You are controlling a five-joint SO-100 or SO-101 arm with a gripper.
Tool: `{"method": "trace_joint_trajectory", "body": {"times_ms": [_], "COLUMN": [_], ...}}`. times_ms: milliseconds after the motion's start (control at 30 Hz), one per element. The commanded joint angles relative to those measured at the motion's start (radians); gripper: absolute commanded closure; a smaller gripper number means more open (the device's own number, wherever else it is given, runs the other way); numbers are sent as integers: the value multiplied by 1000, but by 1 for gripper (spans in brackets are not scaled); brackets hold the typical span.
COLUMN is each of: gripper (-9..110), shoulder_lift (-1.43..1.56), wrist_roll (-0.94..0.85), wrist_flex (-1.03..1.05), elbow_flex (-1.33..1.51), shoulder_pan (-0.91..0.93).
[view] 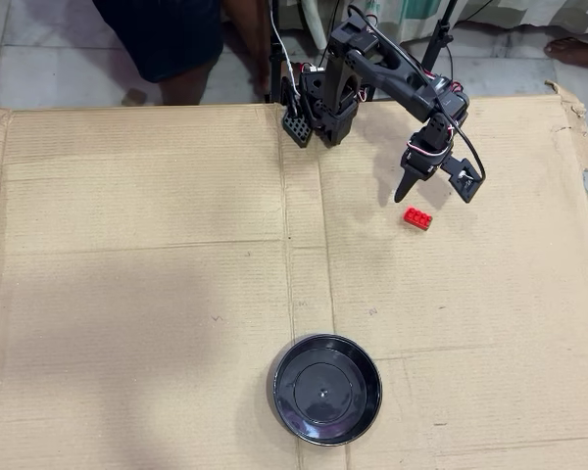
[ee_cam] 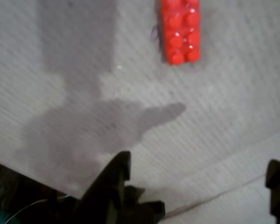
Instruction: Grasp a lego block and put it in the bin.
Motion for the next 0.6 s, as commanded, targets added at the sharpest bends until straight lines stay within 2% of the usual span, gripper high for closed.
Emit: {"method": "trace_joint_trajectory", "body": {"times_ms": [0,300,567], "gripper": [69,69,69], "shoulder_lift": [5,3,-106], "wrist_roll": [6,-5,-9], "wrist_flex": [-8,-293,-354], "elbow_flex": [9,169,129], "shoulder_pan": [-17,-17,-15]}}
